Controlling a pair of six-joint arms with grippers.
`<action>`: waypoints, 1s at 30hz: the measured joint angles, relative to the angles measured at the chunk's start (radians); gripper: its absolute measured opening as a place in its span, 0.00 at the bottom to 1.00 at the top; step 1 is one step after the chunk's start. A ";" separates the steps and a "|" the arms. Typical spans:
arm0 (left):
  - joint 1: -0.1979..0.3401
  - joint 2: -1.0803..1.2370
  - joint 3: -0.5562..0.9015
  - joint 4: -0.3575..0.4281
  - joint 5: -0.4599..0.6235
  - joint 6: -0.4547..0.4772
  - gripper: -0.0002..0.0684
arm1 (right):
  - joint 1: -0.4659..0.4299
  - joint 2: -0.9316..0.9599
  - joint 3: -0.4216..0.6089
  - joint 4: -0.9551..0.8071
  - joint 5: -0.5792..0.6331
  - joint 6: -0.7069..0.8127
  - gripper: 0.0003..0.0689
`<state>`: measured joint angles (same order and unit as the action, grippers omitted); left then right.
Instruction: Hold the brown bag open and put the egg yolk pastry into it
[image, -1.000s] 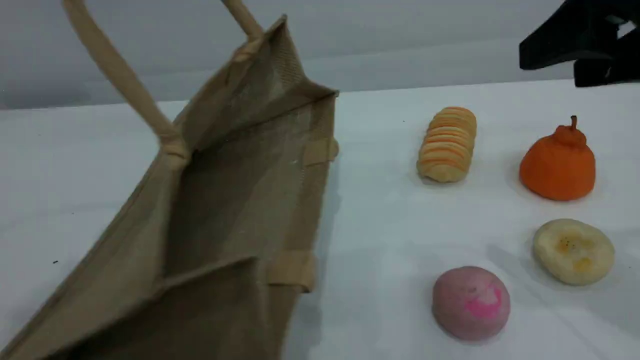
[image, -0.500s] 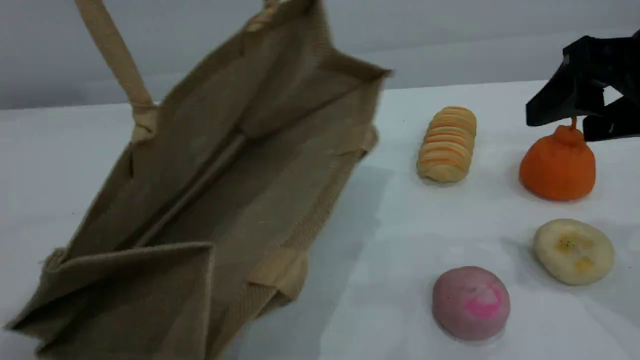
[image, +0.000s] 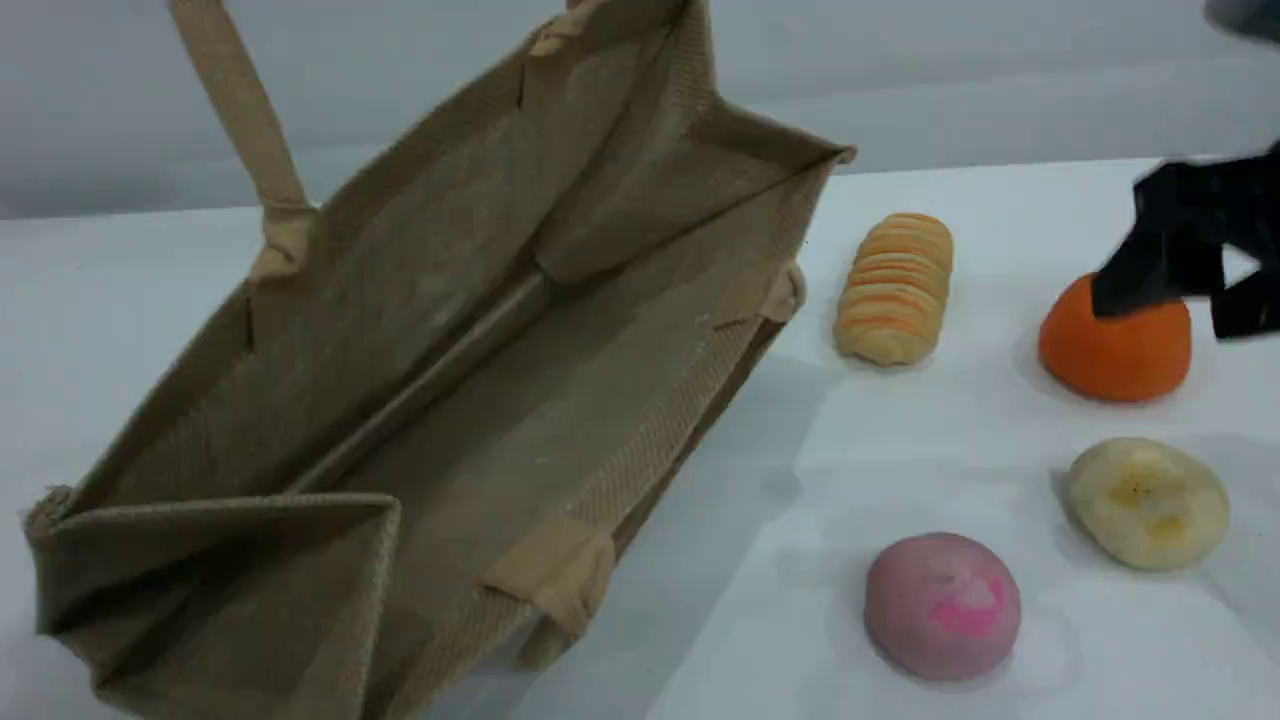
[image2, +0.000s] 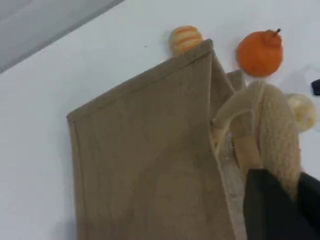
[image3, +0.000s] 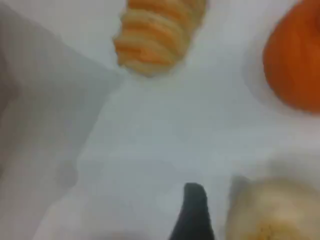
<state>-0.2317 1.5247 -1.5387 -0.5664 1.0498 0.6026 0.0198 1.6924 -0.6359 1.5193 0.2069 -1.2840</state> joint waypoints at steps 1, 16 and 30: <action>0.000 0.000 0.000 -0.011 0.005 0.009 0.13 | 0.000 0.016 0.000 0.000 0.000 0.000 0.74; 0.000 0.040 0.000 -0.066 0.014 0.075 0.13 | 0.000 0.159 0.000 0.000 -0.142 -0.020 0.74; 0.000 0.040 0.000 -0.066 0.012 0.074 0.13 | 0.000 0.272 -0.072 0.000 -0.126 -0.034 0.74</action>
<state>-0.2317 1.5647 -1.5387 -0.6320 1.0617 0.6766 0.0198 1.9644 -0.7081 1.5193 0.0812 -1.3180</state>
